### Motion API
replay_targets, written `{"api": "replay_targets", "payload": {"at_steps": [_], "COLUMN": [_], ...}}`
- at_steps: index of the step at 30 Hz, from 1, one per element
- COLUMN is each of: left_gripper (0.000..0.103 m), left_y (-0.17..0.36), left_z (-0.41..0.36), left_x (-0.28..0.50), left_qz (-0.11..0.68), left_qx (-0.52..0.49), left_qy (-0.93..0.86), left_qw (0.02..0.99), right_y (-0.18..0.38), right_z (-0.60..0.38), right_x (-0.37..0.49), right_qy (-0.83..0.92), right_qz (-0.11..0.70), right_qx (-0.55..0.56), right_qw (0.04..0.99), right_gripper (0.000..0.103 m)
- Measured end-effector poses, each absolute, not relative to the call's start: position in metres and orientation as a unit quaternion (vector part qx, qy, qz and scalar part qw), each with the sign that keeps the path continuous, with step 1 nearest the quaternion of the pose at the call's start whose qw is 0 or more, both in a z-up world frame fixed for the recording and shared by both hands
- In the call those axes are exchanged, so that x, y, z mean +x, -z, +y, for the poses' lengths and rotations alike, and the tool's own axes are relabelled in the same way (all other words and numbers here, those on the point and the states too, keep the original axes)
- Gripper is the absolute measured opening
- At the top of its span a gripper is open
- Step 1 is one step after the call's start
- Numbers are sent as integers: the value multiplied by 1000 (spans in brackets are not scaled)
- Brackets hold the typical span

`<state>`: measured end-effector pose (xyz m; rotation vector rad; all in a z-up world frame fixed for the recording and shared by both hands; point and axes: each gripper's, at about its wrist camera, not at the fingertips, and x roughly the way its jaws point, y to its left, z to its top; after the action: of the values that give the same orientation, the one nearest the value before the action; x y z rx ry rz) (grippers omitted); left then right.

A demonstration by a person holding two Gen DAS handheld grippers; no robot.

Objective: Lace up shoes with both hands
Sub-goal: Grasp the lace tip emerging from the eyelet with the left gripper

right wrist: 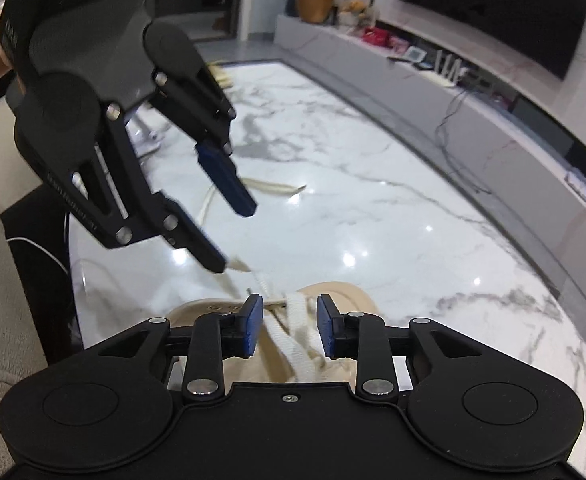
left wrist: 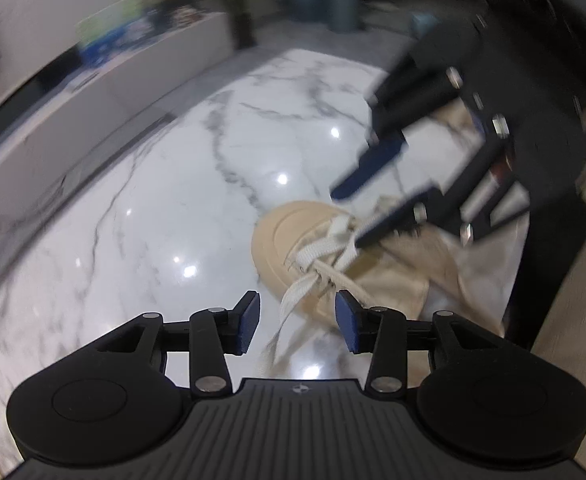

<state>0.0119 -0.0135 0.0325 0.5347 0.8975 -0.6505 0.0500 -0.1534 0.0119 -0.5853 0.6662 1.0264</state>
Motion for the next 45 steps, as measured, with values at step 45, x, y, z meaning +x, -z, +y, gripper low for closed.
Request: {"api": "replay_targets", "payload": {"at_steps": [45], "left_gripper": [24], "left_y": [15], "left_z": [-69], "left_x": [9], "left_qz": [342], "left_qx": [527], "left_qy": [430], "left_qw": [649], "right_y": [4], "right_z": [-150], "right_x": [22], "right_qy": [-445], "right_qz": [292], "right_qx": [-317], "right_qw": [785], "right_gripper": [1]}}
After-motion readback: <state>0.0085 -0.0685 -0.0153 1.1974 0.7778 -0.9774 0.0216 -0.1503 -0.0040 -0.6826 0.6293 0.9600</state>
